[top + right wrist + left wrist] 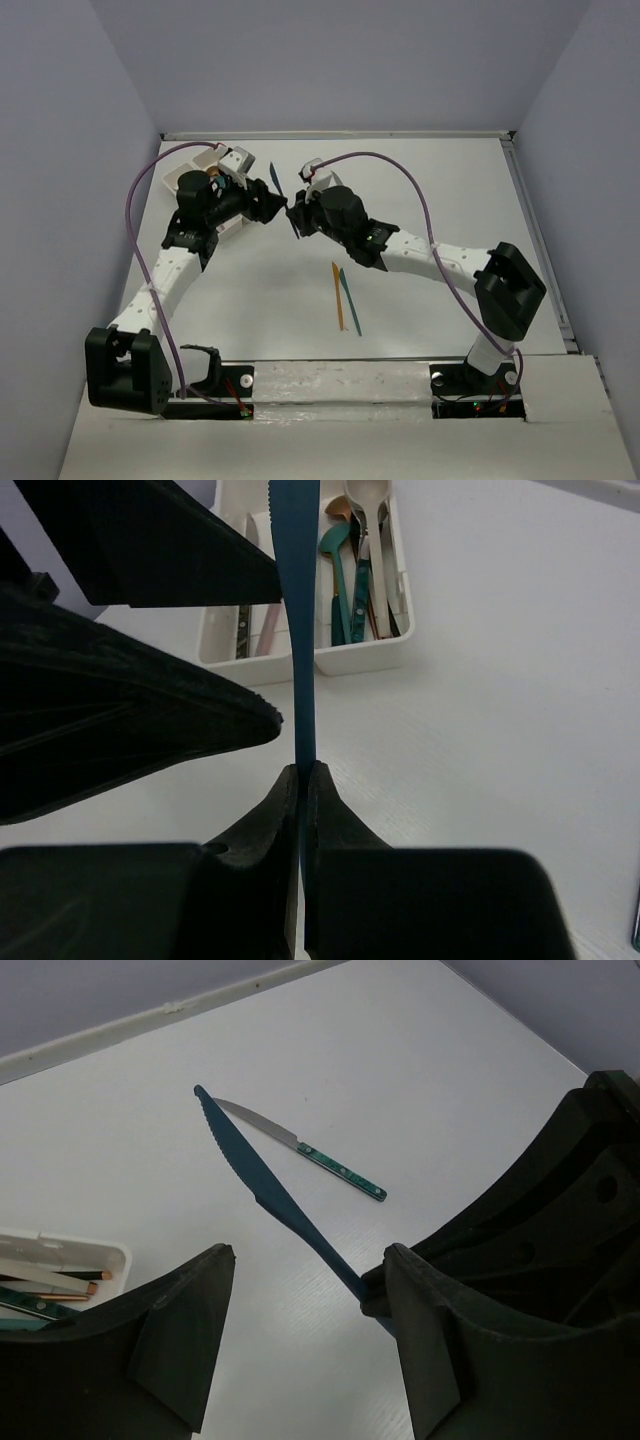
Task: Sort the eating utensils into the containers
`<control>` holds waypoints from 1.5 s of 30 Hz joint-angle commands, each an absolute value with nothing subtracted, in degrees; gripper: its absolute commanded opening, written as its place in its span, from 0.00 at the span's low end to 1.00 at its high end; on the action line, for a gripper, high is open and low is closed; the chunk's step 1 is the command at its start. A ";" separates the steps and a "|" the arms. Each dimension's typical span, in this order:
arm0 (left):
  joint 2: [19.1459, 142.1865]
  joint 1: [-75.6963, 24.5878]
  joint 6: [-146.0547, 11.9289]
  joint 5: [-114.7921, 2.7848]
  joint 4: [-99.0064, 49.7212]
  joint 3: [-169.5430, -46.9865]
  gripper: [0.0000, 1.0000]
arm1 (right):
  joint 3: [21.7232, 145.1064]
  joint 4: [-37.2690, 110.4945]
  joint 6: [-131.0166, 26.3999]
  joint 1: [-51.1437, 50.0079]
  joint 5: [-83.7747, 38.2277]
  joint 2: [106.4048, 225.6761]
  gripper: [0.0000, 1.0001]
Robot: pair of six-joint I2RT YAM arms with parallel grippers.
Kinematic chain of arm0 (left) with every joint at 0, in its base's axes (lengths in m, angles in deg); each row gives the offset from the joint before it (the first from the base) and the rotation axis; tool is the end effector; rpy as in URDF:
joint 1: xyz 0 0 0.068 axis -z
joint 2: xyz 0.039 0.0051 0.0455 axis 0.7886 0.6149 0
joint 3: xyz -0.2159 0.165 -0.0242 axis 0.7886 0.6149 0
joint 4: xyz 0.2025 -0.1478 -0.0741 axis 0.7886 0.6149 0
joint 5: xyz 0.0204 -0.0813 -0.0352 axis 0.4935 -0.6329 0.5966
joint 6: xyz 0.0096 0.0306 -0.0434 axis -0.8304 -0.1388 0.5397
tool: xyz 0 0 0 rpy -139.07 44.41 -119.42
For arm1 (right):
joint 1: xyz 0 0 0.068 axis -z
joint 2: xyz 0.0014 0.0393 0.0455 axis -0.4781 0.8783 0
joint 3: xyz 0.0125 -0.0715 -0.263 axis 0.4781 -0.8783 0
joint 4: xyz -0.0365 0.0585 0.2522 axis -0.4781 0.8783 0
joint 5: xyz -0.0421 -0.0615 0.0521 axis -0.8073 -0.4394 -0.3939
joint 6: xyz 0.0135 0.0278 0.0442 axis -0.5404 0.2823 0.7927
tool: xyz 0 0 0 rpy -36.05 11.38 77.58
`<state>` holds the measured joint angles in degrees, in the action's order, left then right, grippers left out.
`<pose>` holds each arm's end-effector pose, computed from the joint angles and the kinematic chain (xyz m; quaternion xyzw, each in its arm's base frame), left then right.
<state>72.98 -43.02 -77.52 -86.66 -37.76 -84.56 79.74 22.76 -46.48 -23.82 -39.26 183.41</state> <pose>0.2655 -0.0649 0.3264 0.2742 0.6725 -0.2997 0.6187 0.2553 0.3223 0.2940 -0.2206 0.7513 0.2818 0.5545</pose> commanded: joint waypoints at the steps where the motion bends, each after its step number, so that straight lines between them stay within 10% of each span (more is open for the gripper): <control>1: 73.90 -42.74 -75.04 -85.63 -42.23 -84.44 0.71 | 82.93 17.56 -46.47 -25.14 -37.45 184.01 0.00; 9: 76.28 -42.65 -74.07 -82.72 -42.49 -84.35 0.57 | 84.42 16.51 -46.47 -26.28 -36.04 185.06 0.00; 15: 75.31 -42.74 -73.37 -81.76 -42.67 -83.56 0.00 | 85.21 15.71 -45.24 -26.28 -36.56 186.47 0.00; 24: 75.13 -50.72 -75.66 -77.71 -43.01 -82.59 0.00 | 83.98 17.56 -44.88 -26.28 -39.99 185.69 0.01; 27: 78.54 -60.18 -73.56 -77.80 -45.30 -84.25 0.00 | 82.76 20.28 -45.50 -25.76 -42.70 184.02 0.51; 31: 86.19 -69.25 -68.64 -78.33 -48.20 -89.78 0.00 | 79.95 24.50 -46.38 -25.06 -47.71 181.56 0.64; 45: 108.25 -70.42 -62.48 -77.80 -50.93 -99.55 0.10 | 80.27 42.86 -38.29 -9.77 -48.60 184.08 0.78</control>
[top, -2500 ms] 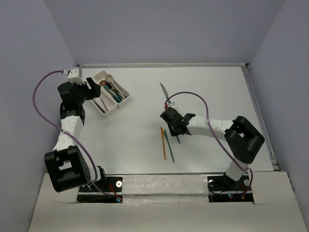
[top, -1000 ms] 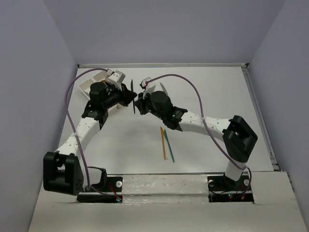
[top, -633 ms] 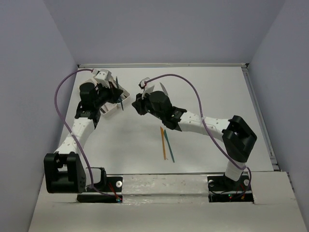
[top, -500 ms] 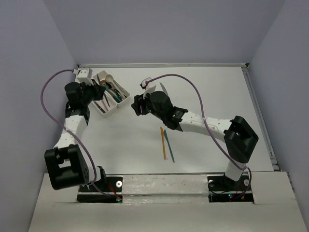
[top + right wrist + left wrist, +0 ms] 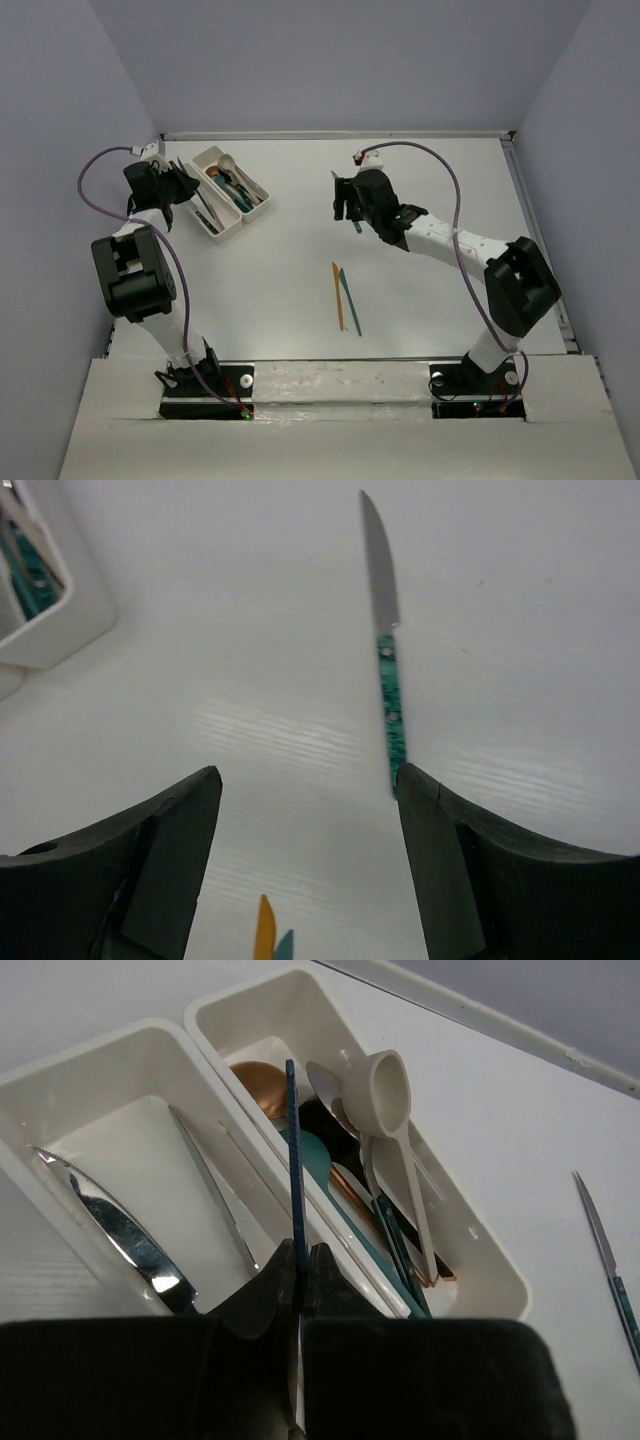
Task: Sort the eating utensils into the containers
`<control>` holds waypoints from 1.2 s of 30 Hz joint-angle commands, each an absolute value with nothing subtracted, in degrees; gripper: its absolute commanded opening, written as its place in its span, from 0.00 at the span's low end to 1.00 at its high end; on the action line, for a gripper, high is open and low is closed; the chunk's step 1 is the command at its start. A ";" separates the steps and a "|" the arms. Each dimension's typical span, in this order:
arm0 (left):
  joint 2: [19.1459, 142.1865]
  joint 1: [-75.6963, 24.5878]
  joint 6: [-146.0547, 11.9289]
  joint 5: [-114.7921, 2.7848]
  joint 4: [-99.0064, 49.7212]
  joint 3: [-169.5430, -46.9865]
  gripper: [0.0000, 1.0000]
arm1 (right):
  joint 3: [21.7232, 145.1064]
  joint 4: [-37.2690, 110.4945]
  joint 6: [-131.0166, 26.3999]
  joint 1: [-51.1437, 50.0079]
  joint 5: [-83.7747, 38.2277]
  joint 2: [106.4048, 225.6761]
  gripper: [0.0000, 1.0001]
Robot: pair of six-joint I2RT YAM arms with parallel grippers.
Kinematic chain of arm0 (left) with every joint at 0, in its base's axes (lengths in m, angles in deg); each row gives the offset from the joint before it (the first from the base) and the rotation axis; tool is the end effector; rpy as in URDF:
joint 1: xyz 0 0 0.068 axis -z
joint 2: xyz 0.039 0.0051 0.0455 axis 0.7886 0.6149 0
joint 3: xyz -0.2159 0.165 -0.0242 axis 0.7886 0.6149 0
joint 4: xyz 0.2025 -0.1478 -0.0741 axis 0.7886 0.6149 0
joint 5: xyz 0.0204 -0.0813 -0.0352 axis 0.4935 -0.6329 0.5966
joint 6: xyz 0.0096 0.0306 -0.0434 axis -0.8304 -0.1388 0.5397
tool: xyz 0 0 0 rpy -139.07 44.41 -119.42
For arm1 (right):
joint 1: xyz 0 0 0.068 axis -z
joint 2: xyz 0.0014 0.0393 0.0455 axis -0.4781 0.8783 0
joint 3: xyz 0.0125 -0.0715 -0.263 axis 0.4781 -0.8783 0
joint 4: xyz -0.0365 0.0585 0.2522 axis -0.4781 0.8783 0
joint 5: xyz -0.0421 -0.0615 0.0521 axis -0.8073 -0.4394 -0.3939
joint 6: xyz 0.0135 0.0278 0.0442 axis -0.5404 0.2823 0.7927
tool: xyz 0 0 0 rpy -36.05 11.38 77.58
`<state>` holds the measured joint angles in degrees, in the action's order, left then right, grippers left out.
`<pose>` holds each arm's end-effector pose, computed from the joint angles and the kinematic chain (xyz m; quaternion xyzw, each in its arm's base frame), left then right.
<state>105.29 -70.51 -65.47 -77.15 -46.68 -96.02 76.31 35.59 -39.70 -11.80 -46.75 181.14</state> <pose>0.3782 0.1078 0.2326 -0.0635 0.7847 -0.1756 0.5910 0.3033 0.2446 0.2659 -0.0808 0.8444 0.1518 0.5074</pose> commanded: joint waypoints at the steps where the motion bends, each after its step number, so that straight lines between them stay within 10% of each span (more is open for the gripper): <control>1: 109.14 -70.42 -62.30 -77.97 -50.75 -99.81 0.12 | 81.42 45.14 -39.42 -8.63 -48.43 185.32 0.79; 6: 111.34 -70.34 -61.68 -77.36 -50.66 -98.68 0.21 | 90.29 52.18 -42.68 -6.69 -48.43 195.93 0.80; 12: 109.42 -70.42 -63.35 -75.34 -50.58 -96.39 0.57 | 99.27 58.16 -44.27 -5.11 -47.39 204.31 0.81; 18: 105.03 -70.42 -64.49 -74.55 -50.40 -94.90 0.63 | 100.59 59.31 -46.02 -5.10 -45.88 208.35 0.78; 21: 102.04 -70.42 -64.05 -73.32 -50.40 -94.02 0.63 | 101.47 59.75 -46.82 -4.58 -45.18 210.19 0.69; 27: 95.02 -70.42 -64.67 -72.88 -49.44 -91.82 0.63 | 101.30 60.28 -47.17 -4.58 -44.74 211.35 0.00; 36: 81.31 -60.27 -76.50 -76.39 -41.10 -89.53 0.64 | 77.54 31.23 -49.09 -8.96 -50.80 188.96 0.00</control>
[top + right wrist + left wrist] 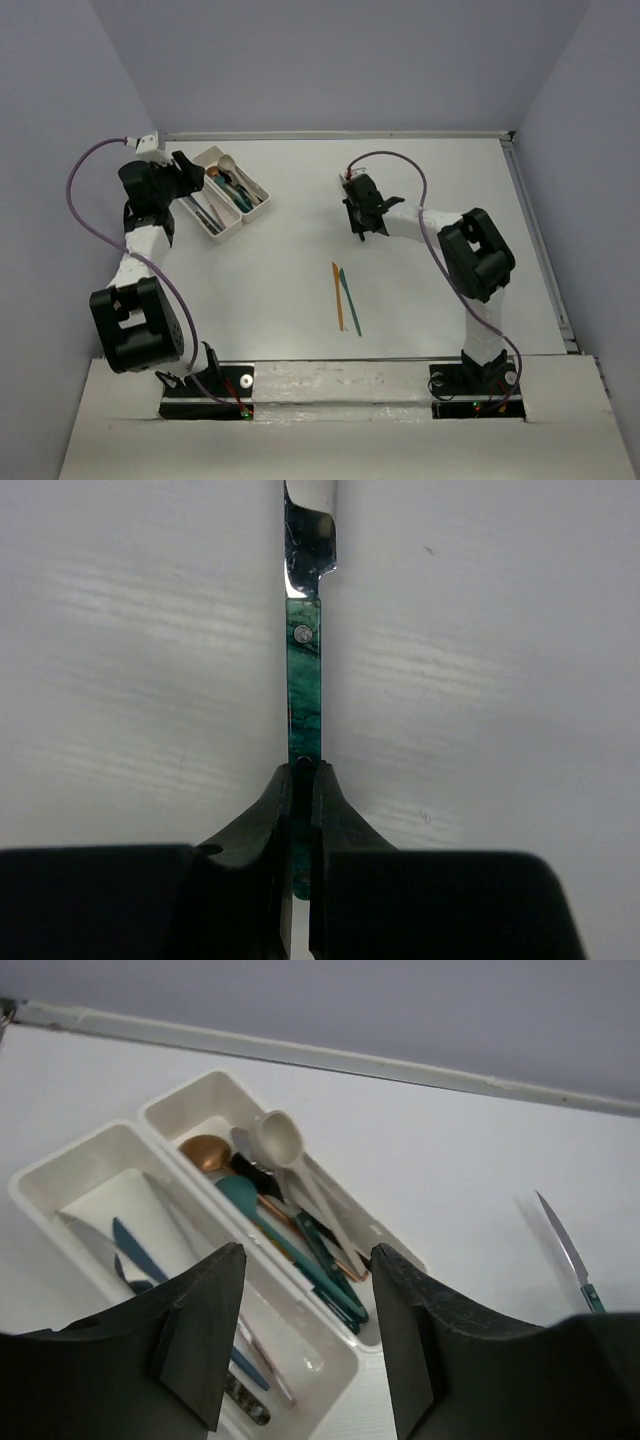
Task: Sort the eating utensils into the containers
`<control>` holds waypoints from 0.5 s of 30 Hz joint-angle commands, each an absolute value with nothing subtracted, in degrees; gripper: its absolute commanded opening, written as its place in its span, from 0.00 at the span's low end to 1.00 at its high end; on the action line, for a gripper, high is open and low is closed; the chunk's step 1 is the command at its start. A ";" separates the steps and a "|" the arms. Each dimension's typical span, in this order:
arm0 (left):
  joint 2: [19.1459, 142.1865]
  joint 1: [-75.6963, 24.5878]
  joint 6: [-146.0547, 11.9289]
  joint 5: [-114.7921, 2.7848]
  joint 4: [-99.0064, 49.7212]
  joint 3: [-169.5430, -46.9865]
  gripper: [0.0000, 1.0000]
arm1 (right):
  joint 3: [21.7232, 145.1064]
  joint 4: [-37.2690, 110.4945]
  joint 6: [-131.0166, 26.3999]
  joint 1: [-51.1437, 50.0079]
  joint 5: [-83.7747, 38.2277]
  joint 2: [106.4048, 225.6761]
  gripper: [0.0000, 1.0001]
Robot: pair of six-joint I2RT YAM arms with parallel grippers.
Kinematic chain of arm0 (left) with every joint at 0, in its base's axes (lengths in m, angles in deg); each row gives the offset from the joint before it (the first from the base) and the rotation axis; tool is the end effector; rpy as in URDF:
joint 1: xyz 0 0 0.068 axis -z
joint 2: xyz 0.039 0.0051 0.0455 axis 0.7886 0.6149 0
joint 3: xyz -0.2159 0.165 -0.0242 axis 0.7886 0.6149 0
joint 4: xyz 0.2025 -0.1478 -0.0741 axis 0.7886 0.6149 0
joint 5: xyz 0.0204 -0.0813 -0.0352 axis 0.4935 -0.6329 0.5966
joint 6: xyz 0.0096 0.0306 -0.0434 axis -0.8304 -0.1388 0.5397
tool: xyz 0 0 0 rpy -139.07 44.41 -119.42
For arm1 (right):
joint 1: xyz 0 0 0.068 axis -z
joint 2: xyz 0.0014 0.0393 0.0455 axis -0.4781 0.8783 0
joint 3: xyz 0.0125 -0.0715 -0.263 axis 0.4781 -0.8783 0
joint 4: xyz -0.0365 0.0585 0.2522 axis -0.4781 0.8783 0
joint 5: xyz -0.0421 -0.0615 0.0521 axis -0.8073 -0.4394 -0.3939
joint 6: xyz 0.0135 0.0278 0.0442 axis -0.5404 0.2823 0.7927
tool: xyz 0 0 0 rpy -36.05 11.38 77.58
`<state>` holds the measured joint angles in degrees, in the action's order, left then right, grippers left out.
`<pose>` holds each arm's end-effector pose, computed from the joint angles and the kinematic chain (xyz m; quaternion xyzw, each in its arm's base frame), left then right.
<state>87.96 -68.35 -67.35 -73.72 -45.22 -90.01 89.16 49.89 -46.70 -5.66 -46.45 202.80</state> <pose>0.3263 0.0791 0.2986 -0.0269 0.7397 -0.1386 0.6580 0.3736 0.2421 0.1662 -0.1297 0.9236 0.0126 0.3604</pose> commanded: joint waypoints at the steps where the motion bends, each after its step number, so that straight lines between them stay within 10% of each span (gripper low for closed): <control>1: 80.33 -57.88 -78.01 -76.83 -39.08 -89.19 0.67 | 75.04 22.92 -49.80 -11.32 -51.76 186.41 0.00; 15: 75.49 -39.05 -76.27 -81.49 -37.74 -89.18 0.75 | 75.54 6.31 -53.23 -26.54 -54.85 182.52 0.00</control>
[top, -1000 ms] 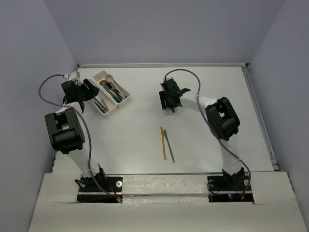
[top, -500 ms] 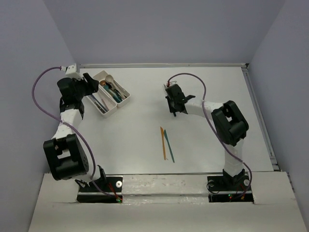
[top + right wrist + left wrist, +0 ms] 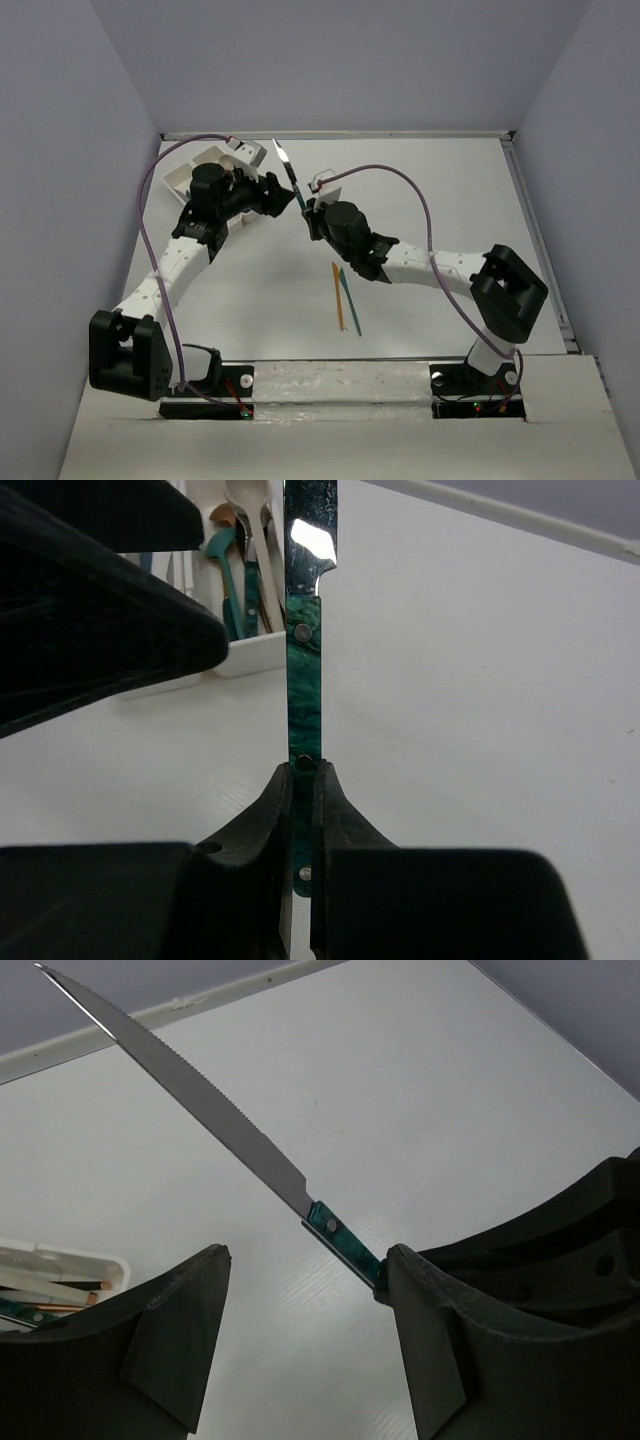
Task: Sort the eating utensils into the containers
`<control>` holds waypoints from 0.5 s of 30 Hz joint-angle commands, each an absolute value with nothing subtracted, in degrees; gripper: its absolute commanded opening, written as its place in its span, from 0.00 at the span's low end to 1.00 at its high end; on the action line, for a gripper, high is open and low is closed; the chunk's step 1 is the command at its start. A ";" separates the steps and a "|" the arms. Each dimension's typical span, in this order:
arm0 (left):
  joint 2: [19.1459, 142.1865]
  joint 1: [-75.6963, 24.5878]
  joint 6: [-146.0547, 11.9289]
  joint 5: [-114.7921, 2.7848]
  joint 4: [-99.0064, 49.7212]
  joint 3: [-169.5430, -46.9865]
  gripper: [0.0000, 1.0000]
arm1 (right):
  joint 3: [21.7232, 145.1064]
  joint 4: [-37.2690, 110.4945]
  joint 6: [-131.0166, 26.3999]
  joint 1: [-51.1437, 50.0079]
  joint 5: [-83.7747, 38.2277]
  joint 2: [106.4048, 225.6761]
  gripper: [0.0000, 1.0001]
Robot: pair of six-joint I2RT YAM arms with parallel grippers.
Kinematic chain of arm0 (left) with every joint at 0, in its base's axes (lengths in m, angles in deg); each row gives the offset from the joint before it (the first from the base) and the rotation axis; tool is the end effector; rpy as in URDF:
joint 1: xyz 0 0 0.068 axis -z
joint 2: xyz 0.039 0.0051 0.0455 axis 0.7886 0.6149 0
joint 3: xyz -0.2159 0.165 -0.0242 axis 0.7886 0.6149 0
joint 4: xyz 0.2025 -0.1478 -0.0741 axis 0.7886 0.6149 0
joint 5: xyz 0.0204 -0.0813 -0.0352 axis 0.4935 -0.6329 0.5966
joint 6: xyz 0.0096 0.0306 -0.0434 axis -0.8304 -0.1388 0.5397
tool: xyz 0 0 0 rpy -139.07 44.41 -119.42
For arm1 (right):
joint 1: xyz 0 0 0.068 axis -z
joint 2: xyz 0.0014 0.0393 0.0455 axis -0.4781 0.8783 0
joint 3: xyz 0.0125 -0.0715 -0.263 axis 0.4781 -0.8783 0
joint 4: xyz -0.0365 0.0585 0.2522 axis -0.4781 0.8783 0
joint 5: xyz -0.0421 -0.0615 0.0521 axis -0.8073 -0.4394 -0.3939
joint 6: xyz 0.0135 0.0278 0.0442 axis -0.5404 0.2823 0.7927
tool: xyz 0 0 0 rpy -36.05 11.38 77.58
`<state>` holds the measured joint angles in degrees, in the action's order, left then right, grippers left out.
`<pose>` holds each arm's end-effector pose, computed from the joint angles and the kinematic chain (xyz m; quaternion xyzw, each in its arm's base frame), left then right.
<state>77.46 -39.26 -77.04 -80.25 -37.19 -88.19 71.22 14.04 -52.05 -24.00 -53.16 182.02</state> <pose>0.2820 -0.0837 0.3270 0.2566 0.6887 -0.2864 0.6147 0.2507 0.3047 0.2682 -0.1790 0.7490 0.1754 0.6133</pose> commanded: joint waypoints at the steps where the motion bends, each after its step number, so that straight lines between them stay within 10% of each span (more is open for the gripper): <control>1: 75.40 -39.05 -76.27 -81.41 -37.74 -89.01 0.75 | 76.07 6.22 -53.23 -27.07 -54.59 182.61 0.00; 12: 76.10 -39.05 -76.71 -77.71 -37.22 -87.77 0.69 | 78.80 4.82 -52.71 -29.01 -52.13 183.40 0.00; 15: 76.01 -39.05 -75.39 -77.71 -38.62 -87.86 0.52 | 78.97 4.64 -52.71 -29.54 -50.46 184.10 0.00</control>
